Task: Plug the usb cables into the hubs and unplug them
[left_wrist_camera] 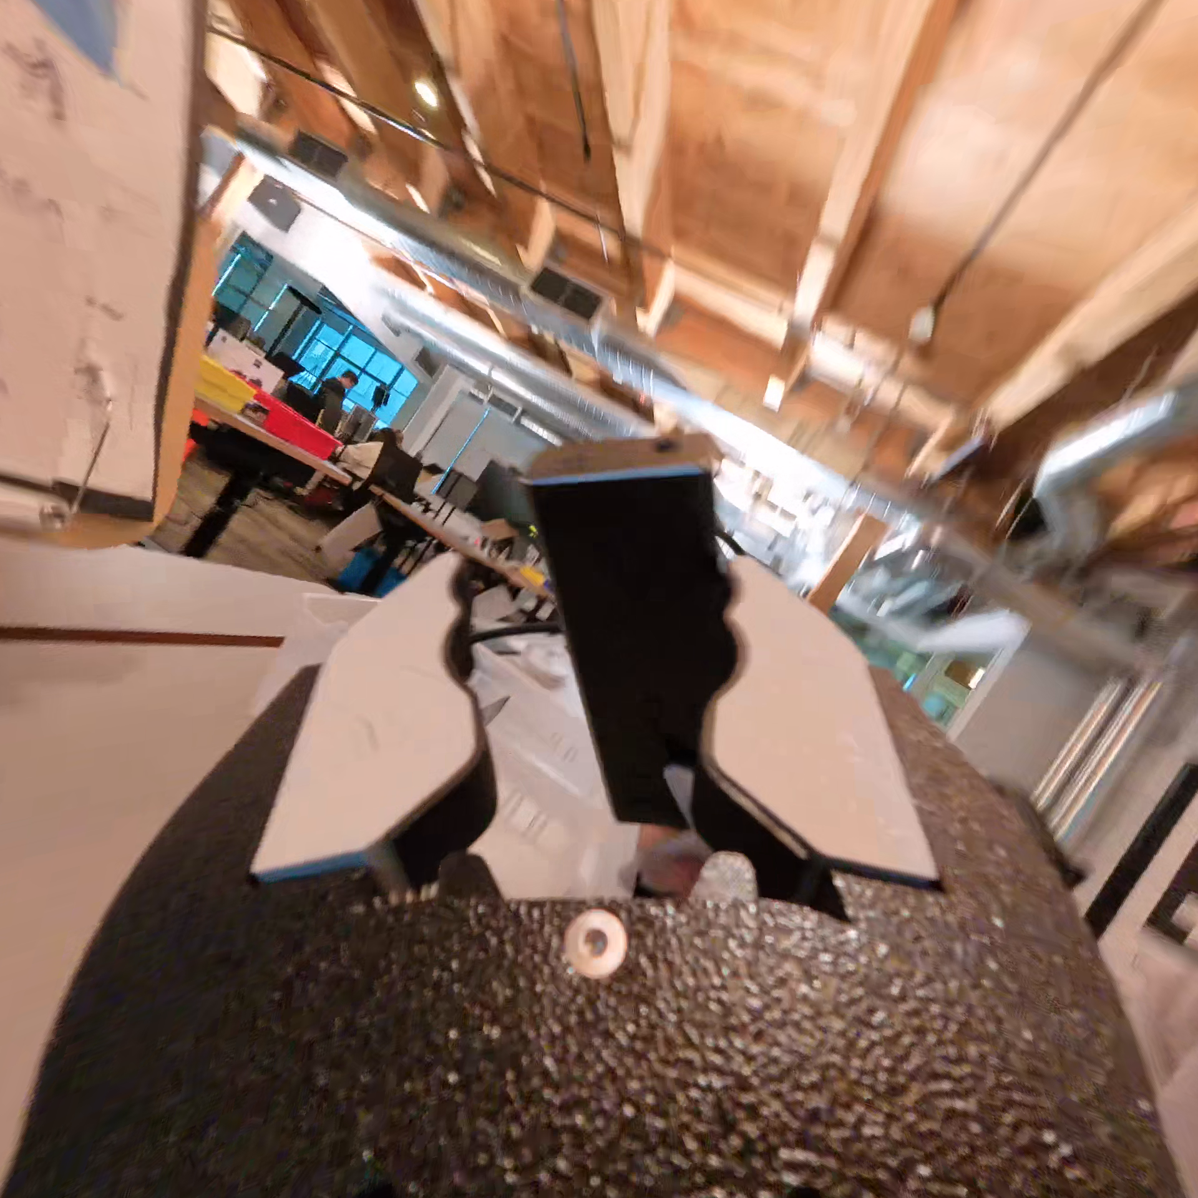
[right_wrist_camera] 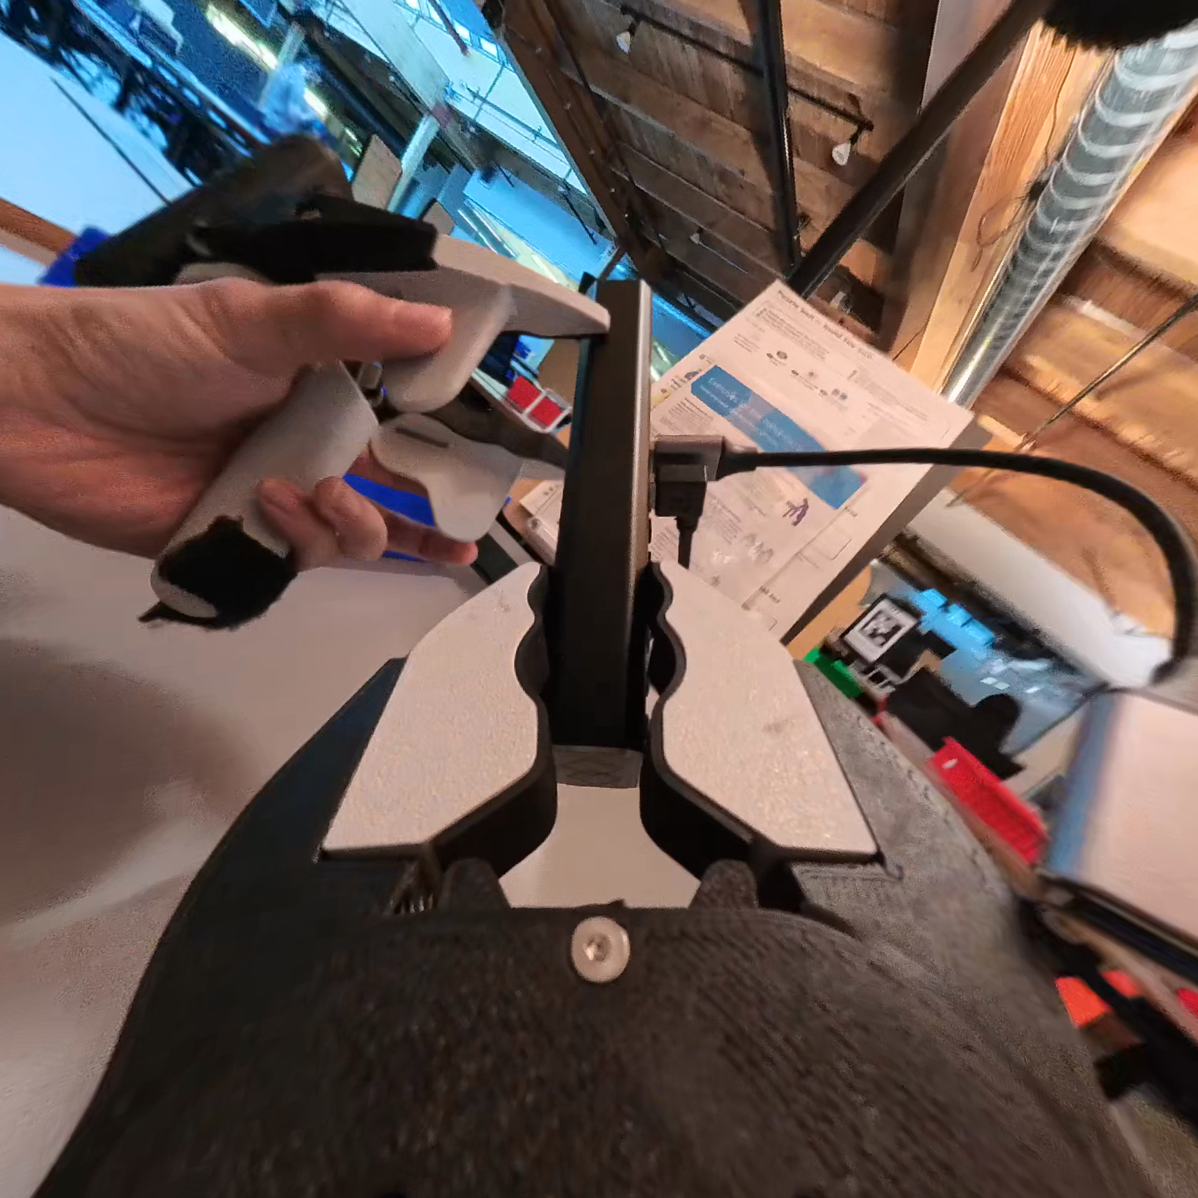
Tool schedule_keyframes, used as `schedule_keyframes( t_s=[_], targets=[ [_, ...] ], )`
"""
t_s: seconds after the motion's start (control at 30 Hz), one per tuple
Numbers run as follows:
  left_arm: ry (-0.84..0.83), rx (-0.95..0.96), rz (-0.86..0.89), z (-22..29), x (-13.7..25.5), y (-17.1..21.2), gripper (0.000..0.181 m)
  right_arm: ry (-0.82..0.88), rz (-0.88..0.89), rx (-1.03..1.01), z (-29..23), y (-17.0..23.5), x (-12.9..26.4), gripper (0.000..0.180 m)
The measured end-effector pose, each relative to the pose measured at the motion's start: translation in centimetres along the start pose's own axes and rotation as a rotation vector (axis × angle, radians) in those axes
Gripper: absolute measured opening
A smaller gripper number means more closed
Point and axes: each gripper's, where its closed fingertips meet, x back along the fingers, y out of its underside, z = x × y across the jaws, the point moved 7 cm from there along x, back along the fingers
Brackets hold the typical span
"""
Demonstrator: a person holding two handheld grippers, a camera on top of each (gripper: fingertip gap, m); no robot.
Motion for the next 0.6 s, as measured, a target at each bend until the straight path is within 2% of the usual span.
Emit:
schedule_keyframes(
  t_s=[0.03,0.1,0.17,0.2,0.23,0.33,0.4,0.53,0.6],
  targets=[
    [0.016,0.063,0.017,-0.4,0.0,0.0,0.08,0.022,-0.005,0.047,-0.2,-0.1,0.0,0.028],
    [0.048,0.081,-0.011,-0.4,-0.1,0.5,0.078,0.022,-0.018,0.128,-0.7,-0.2,-0.1,0.027],
    [0.134,0.027,-0.062,0.8,-0.5,1.2,0.075,0.021,-0.023,0.192,-1.5,-0.3,-0.2,0.028],
    [0.129,0.011,-0.1,1.1,-0.8,1.6,0.079,0.027,-0.021,0.225,-1.9,-0.5,-0.2,0.027],
    [0.102,-0.007,-0.141,1.0,-1.0,1.9,0.067,0.025,-0.018,0.243,-2.2,-0.6,-0.2,0.027],
    [0.11,-0.031,-0.161,0.9,-1.0,1.7,0.065,0.017,-0.031,0.228,-2.2,-0.4,-0.5,0.028],
    [0.076,-0.15,-0.176,1.0,-0.8,1.7,0.064,-0.039,-0.07,0.221,-2.6,0.4,-1.0,0.031],
    [-0.113,-0.508,-0.31,0.8,-0.6,0.4,0.063,-0.344,-0.11,0.054,-4.6,0.6,-1.4,0.041],
    [-0.182,-0.641,-0.387,0.6,-0.2,-0.9,0.063,-0.649,-0.169,-0.058,-6.1,-0.6,-0.5,0.044]
  ],
)
